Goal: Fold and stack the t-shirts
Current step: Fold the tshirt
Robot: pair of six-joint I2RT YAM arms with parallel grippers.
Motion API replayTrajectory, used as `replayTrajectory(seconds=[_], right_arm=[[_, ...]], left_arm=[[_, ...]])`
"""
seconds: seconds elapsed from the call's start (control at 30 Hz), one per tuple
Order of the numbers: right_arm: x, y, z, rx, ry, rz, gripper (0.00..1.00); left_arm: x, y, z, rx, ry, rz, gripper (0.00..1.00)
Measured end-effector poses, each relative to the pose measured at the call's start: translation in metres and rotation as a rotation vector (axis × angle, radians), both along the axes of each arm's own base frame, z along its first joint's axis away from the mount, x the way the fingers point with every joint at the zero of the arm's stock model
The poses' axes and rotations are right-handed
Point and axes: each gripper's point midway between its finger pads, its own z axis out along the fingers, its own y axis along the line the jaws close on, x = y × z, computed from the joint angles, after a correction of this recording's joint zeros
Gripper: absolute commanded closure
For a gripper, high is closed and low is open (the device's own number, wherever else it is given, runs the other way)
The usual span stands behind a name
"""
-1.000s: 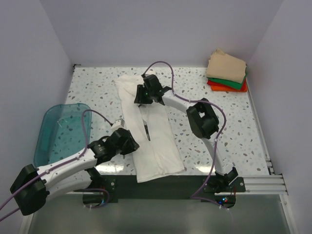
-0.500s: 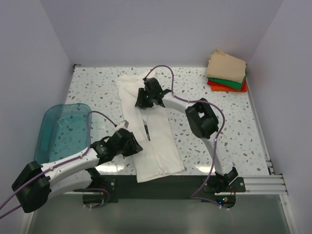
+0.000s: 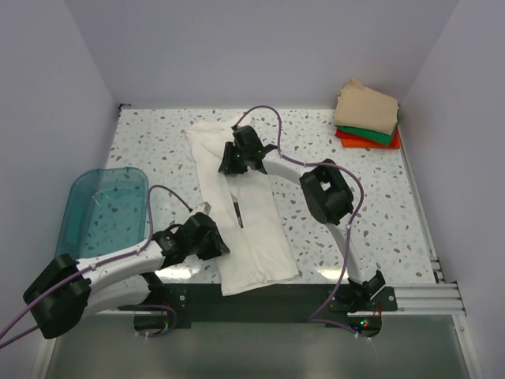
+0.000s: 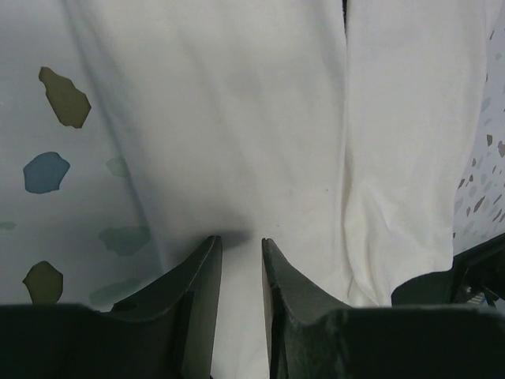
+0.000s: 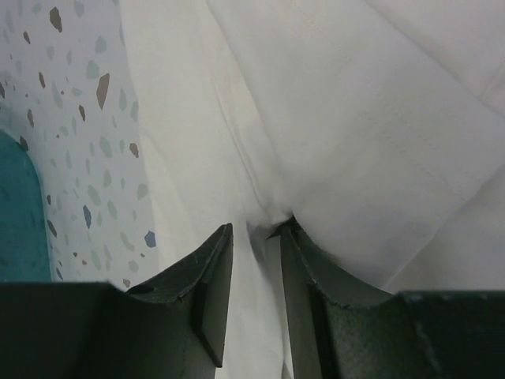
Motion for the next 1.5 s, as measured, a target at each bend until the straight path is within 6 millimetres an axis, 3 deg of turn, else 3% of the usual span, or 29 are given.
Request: replayTrajectory(seconds=[0.27,0.5,1.03,1.23,1.5], right_arm=[[0.005,0.006,0.009,0.03,-0.016,-0.007,0.88],[0.008,0.007,0.013,0.03,-0.03,-0.003,0.98],[0.016,-0.02,0.002,-0.149,-0.087,-0.016,0.99],[0.021,-0.021,0.012,-0.174,-0.114,-0.013,0.98],[0.025,-0.021,0.018,-0.178,-0.135,-0.008,0.75]], left_arm=[[-0.005,-0.001,-0.002,-0.011,0.007,-0.027,0.71],[-0.009,-0.003,-0.003,-0.023,0.016,-0.047,0.72],[-0.014,-0.007,-0.004,-0.04,0.02,-0.091,0.73],[-0.019,-0.007,-0.003,-0.042,0.026,-0.108,0.73],[-0.026,-0.002,-0.003,-0.024,0.032,-0.134,0.69]])
